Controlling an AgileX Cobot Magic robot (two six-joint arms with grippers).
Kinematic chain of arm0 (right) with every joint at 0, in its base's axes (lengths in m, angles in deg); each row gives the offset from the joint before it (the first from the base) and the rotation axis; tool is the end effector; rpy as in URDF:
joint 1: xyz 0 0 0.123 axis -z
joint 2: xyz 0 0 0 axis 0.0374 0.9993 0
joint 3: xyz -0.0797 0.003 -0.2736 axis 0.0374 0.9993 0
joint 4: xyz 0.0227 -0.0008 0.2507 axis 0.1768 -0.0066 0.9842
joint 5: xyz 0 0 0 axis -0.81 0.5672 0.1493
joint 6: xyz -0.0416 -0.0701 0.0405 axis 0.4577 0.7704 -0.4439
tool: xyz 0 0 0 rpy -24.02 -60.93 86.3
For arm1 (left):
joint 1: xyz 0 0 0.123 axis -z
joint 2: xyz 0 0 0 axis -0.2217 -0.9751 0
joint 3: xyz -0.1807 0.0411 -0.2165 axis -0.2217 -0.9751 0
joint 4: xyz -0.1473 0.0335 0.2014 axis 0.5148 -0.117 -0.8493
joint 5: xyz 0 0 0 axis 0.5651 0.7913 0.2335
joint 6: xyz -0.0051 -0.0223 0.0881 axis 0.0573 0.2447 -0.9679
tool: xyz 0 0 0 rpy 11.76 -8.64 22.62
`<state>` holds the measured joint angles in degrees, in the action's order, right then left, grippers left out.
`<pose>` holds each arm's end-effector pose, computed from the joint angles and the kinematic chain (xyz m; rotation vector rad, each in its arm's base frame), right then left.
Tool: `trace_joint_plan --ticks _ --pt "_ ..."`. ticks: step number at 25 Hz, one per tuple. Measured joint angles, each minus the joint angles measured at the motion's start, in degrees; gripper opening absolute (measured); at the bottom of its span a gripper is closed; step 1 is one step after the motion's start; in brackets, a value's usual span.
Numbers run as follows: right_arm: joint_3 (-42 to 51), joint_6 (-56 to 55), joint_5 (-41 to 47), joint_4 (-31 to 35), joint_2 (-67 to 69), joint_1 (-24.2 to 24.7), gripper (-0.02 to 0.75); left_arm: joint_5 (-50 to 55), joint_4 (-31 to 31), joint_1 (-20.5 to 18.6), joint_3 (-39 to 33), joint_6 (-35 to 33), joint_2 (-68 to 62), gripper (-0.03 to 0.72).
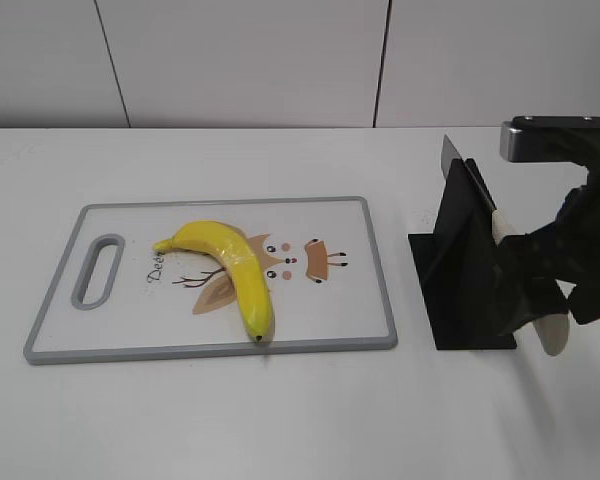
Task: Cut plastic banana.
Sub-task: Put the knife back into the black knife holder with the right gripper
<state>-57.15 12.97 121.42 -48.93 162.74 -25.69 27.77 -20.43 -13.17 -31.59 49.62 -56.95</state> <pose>0.2239 0.1095 0.2303 -0.2494 2.9611 0.2697 -0.0057 -0.0082 0.2724 0.1582 2.0678 -0.0246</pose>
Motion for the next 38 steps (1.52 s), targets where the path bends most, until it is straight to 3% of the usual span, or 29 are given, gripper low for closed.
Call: trace_joint_plan --ticks 6,15,26,34,38 --pt "5.42 5.46 1.59 2.09 -11.07 0.0 0.613 0.0 0.0 0.0 0.0 0.0 0.0 0.589" --pt "19.0 16.15 0.66 2.13 -41.47 0.0 0.59 -0.01 0.0 -0.05 0.0 0.05 0.0 0.589" --pt "20.83 17.67 6.55 -1.33 -74.15 0.0 0.59 -0.02 0.0 -0.05 0.0 0.17 0.0 0.589" --pt "21.28 17.55 6.74 -1.86 -81.1 0.0 0.59 0.03 0.0 -0.05 0.0 0.17 0.0 0.589" --pt "21.28 17.55 6.74 -1.45 -81.53 2.37 0.589 0.03 0.05 -0.05 0.0 0.17 0.0 0.589"
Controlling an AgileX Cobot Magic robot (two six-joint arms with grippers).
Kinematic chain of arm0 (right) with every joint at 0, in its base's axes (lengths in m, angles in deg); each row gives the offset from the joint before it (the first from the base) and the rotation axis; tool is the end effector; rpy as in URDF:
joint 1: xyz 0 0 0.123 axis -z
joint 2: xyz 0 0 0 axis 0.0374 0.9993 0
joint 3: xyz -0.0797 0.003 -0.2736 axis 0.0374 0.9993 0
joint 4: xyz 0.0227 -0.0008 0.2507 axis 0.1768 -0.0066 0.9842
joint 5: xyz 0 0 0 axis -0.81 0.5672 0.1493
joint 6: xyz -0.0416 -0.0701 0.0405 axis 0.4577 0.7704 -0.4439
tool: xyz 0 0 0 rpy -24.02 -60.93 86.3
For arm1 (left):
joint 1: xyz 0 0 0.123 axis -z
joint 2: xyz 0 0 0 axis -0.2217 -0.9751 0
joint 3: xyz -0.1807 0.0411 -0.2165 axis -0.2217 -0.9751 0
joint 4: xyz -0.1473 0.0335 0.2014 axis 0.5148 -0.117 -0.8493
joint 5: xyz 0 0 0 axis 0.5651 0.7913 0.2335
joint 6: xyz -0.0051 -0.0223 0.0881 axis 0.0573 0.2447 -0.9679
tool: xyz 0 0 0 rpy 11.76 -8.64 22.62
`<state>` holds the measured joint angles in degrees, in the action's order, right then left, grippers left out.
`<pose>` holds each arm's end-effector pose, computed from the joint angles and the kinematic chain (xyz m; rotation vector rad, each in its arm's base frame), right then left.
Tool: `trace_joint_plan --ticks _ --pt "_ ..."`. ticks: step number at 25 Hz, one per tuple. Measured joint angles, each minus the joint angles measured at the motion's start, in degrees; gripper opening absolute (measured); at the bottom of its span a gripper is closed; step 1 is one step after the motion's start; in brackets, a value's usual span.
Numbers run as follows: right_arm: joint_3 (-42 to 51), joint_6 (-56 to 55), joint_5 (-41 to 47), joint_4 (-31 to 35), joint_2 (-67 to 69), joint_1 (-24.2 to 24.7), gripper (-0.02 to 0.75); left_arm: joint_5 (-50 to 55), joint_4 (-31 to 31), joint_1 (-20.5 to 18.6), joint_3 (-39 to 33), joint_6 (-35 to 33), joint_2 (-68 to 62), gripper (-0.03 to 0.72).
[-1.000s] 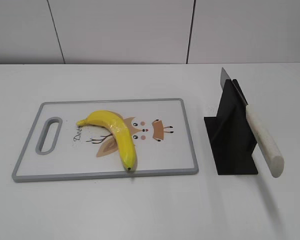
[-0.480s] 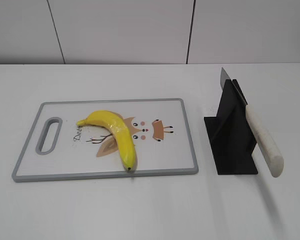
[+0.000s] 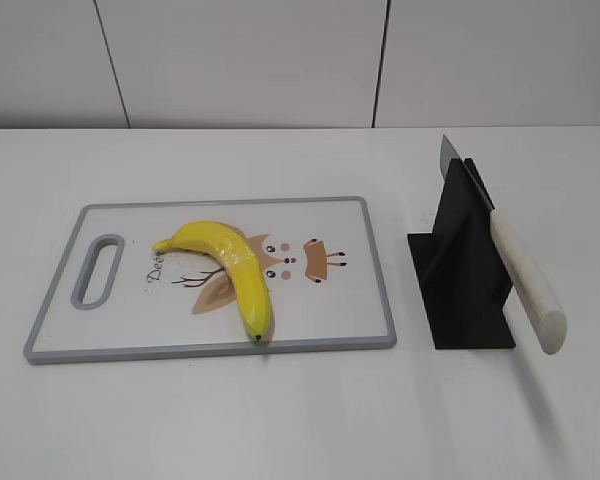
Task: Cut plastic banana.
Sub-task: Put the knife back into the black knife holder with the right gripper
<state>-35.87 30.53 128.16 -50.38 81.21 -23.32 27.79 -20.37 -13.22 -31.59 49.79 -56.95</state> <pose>-0.0092 0.0070 0.2822 -0.5145 1.9436 0.2939 -0.0057 -0.0082 0.2724 0.1544 2.0683 -0.0271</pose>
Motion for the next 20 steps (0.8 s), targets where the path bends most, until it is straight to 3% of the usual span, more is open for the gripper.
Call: trace_joint_plan --ticks 10,20 --pt "0.06 0.0 0.0 0.62 0.0 15.63 0.589 0.0 -0.05 0.0 0.0 0.0 0.0 0.589" --pt "0.06 0.0 0.04 0.68 0.0 16.76 0.589 0.0 -0.05 0.0 0.0 0.0 0.01 0.589"
